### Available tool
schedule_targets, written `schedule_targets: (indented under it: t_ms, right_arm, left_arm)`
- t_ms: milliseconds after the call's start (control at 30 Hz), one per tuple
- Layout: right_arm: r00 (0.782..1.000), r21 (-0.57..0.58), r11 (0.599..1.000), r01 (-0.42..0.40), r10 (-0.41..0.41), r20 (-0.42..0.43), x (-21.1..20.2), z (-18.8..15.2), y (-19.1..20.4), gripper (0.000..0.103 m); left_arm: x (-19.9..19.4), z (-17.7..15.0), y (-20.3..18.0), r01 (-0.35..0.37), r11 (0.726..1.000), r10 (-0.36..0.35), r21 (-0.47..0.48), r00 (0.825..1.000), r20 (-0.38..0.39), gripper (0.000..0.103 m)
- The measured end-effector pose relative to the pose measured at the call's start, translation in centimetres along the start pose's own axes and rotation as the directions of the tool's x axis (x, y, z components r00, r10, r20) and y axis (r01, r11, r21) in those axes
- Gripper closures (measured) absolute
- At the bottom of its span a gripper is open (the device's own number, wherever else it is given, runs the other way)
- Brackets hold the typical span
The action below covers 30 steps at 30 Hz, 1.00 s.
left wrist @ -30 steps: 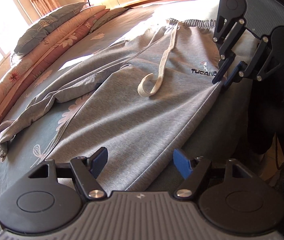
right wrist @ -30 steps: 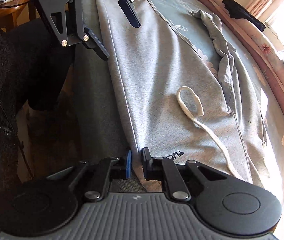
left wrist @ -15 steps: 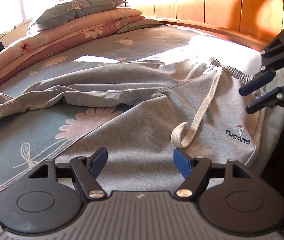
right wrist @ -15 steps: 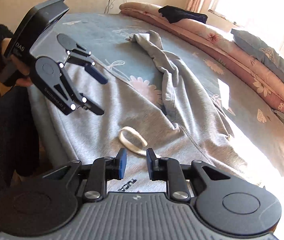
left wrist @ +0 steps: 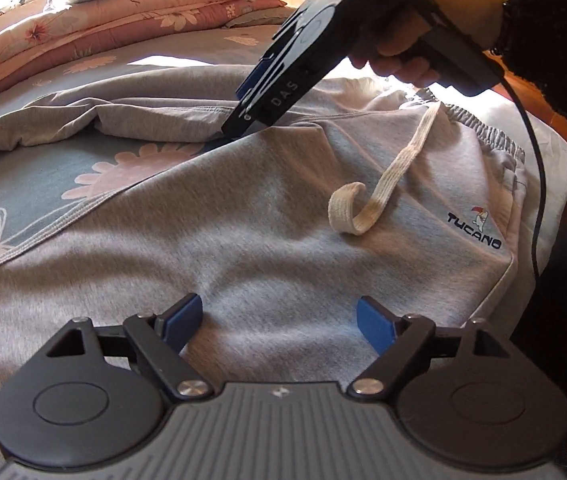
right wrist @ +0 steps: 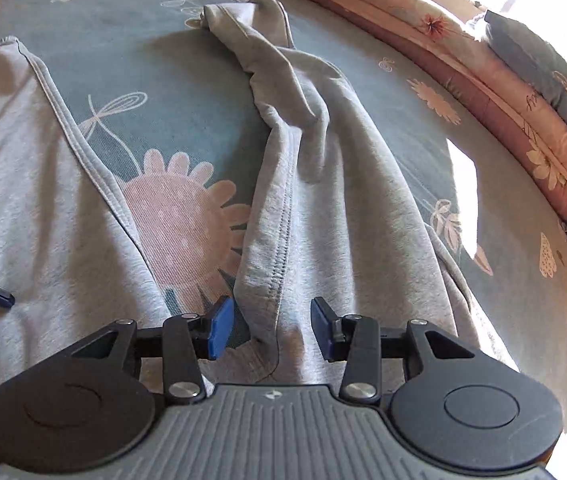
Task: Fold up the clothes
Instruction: 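Grasp the garment's side seam with the left gripper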
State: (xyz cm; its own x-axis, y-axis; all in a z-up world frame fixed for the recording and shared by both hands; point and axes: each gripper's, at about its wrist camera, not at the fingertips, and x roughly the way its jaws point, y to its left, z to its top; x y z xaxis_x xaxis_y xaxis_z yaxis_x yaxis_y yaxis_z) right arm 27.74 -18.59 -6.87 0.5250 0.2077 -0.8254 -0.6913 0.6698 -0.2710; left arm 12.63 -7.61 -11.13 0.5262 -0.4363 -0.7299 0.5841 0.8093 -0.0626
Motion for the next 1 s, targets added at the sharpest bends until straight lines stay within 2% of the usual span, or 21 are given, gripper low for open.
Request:
schedule_targets:
  t_ms: [33, 100, 200, 300, 333, 400, 467, 533, 600, 700, 800, 867, 900, 933, 967, 1000]
  right_arm:
    - [1.000, -0.022, 0.999, 0.023, -0.023, -0.010, 0.7, 0.3, 0.2, 0.093]
    - [0.997, -0.035, 0.997, 0.072, -0.071, 0.005, 1.4, 0.9, 0.0, 0.096]
    - [0.992, 0.114, 0.990, 0.087, -0.097, 0.082, 1.0, 1.9, -2.7, 0.096]
    - [0.982, 0.259, 0.958, 0.125, -0.158, 0.108, 1.6, 1.7, -5.4, 0.096]
    - [0.983, 0.285, 0.949, 0.137, -0.167, 0.082, 2.0, 1.4, -6.0, 0.096]
    - [0.988, 0.305, 0.942, 0.142, -0.155, 0.019, 2.7, 0.4, -6.7, 0.094]
    - [0.989, 0.322, 0.937, 0.135, -0.147, 0.011, 1.9, -0.6, -6.9, 0.086]
    - [0.990, 0.341, 0.933, 0.115, -0.136, 0.036, 0.2, -1.6, -6.8, 0.070]
    - [0.988, 0.359, 0.930, 0.082, -0.123, 0.092, -2.4, -2.5, -6.5, 0.066]
    - [0.988, 0.356, 0.934, 0.042, -0.093, 0.127, -5.8, -4.0, -5.6, 0.064]
    - [0.986, 0.356, 0.932, 0.061, -0.112, 0.126, -8.2, -6.2, -4.7, 0.063]
    - [0.984, 0.382, 0.920, 0.084, -0.138, 0.115, -9.7, -8.3, -4.3, 0.062]
    - [0.983, 0.395, 0.914, 0.096, -0.151, 0.109, -10.4, -9.4, -4.1, 0.057]
    - [0.983, 0.412, 0.905, 0.106, -0.158, 0.096, -11.0, -10.5, -4.0, 0.057]
    - [0.981, 0.431, 0.895, 0.117, -0.170, 0.088, -11.4, -11.4, -3.9, 0.057]
    - [0.981, 0.450, 0.885, 0.122, -0.176, 0.079, -12.0, -12.4, -3.8, 0.057]
  left_arm:
    - [0.0, 0.0, 0.1, 0.007, 1.000, -0.007, -0.001, 1.000, 0.002, 0.017]
    - [-0.2, 0.0, 0.2, 0.017, 1.000, -0.017, -0.001, 1.000, 0.005, 0.017]
    - [-0.3, -0.1, 0.5, 0.037, 0.999, -0.037, -0.008, 0.999, 0.015, 0.016]
    - [-0.3, -0.2, 0.6, 0.050, 0.999, -0.049, -0.012, 0.999, 0.019, 0.015]
    - [-0.4, -0.2, 0.5, 0.049, 0.999, -0.048, -0.013, 0.999, 0.019, 0.015]
    - [-0.5, -0.2, 0.5, 0.046, 0.999, -0.045, -0.019, 0.999, 0.019, 0.015]
    - [-0.6, -0.3, 0.4, 0.047, 0.999, -0.046, -0.021, 0.999, 0.018, 0.015]
    - [-0.9, -0.2, 0.7, 0.054, 0.998, -0.053, -0.028, 0.999, 0.013, 0.015]
    - [-1.5, 0.2, 1.3, 0.054, 0.997, -0.054, -0.054, 0.998, 0.014, 0.015]
    - [-2.9, 1.5, 3.1, 0.007, 0.996, -0.001, -0.084, 0.998, 0.070, 0.015]
    - [-3.5, 3.5, 5.1, -0.064, 0.996, 0.071, -0.065, 0.991, 0.116, 0.015]
    - [-2.5, 5.2, 6.8, -0.106, 0.994, 0.110, -0.034, 0.986, 0.127, 0.016]
    - [-1.6, 5.9, 7.7, -0.118, 0.993, 0.120, -0.020, 0.986, 0.115, 0.021]
    - [-0.6, 6.6, 8.6, -0.127, 0.992, 0.127, -0.005, 0.988, 0.091, 0.027]
    - [0.4, 7.2, 9.5, -0.122, 0.993, 0.121, 0.005, 0.991, 0.057, 0.038]
    - [1.5, 7.8, 10.5, -0.116, 0.993, 0.116, 0.016, 0.993, 0.023, 0.041]
